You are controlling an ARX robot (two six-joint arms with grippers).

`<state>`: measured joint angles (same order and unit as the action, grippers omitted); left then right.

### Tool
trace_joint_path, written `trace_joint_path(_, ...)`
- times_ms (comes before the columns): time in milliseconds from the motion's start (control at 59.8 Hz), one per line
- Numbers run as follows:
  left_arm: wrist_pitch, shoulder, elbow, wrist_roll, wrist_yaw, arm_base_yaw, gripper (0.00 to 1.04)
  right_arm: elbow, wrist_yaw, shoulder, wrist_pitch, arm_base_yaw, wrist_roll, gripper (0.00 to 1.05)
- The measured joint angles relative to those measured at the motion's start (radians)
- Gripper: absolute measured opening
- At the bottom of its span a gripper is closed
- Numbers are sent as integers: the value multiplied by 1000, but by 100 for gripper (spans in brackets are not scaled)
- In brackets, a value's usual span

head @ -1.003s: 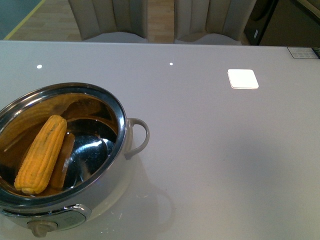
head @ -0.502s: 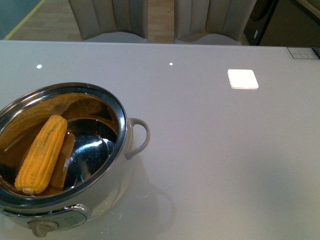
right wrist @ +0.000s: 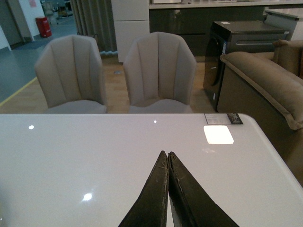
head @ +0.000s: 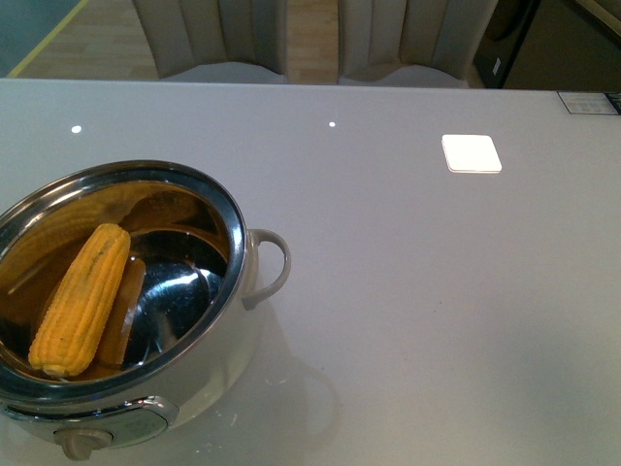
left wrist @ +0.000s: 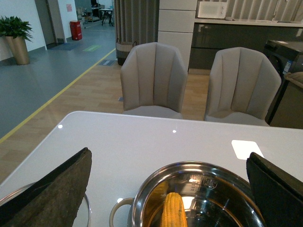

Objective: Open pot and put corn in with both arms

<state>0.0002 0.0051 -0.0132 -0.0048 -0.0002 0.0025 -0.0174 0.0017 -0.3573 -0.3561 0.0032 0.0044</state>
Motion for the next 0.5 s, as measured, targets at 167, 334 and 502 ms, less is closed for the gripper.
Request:
trace_joint_path(167, 0, 0, 0, 0, 0, 0, 98, 0, 0, 60, 59, 0, 0, 2)
trace_joint_path(334, 0, 0, 0, 0, 0, 0, 98, 0, 0, 116, 114, 0, 0, 2)
trace_joint_path(502, 0, 0, 0, 0, 0, 0, 98, 0, 0, 161, 159, 0, 0, 2)
